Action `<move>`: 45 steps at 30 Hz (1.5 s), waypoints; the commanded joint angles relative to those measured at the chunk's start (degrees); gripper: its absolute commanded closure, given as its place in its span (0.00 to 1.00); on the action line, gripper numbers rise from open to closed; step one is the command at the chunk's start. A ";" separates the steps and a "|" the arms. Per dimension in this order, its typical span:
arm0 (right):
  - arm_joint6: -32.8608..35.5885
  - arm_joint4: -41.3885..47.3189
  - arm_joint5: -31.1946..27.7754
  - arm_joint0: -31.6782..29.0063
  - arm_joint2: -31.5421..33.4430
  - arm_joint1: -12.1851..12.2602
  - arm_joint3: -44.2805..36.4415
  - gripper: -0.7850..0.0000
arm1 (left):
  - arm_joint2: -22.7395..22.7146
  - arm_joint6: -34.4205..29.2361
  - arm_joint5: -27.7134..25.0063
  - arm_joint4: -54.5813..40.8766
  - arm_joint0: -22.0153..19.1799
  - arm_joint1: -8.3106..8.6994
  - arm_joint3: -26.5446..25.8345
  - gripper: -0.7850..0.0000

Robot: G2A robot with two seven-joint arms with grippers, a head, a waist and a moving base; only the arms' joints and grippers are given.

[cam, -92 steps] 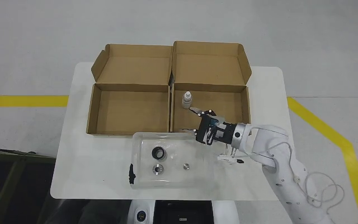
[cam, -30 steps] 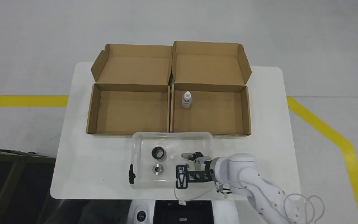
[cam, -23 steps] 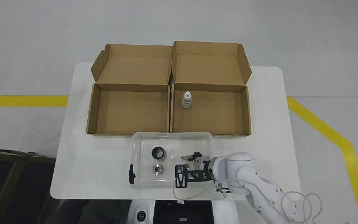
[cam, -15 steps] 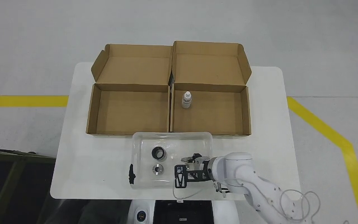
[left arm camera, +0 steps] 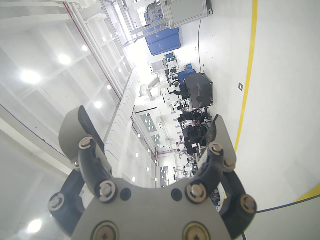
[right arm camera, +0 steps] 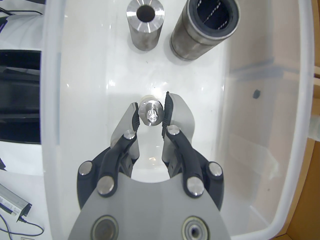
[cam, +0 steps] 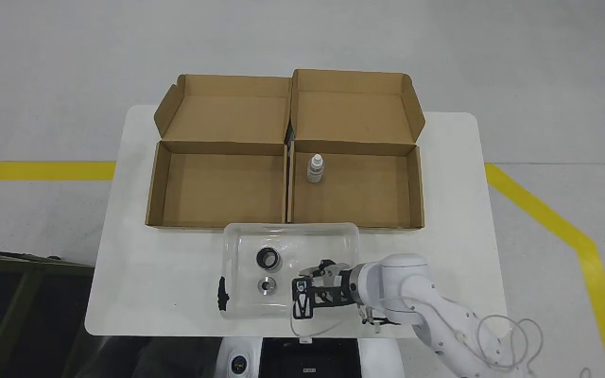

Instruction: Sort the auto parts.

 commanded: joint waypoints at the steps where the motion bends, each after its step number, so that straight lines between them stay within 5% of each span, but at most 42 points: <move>1: -1.01 0.29 0.01 0.13 0.20 0.06 -0.64 1.00 | 0.00 0.00 0.00 0.00 0.00 0.00 0.00 0.00; 23: -25.14 -13.28 9.90 -1.67 7.14 1.23 -5.42 1.00 | 0.00 0.00 0.00 0.00 0.00 0.00 0.00 0.00; 45: -31.31 -14.23 15.50 -2.52 12.03 1.52 -5.18 1.00 | 0.00 0.00 0.00 0.00 0.00 0.00 0.00 0.00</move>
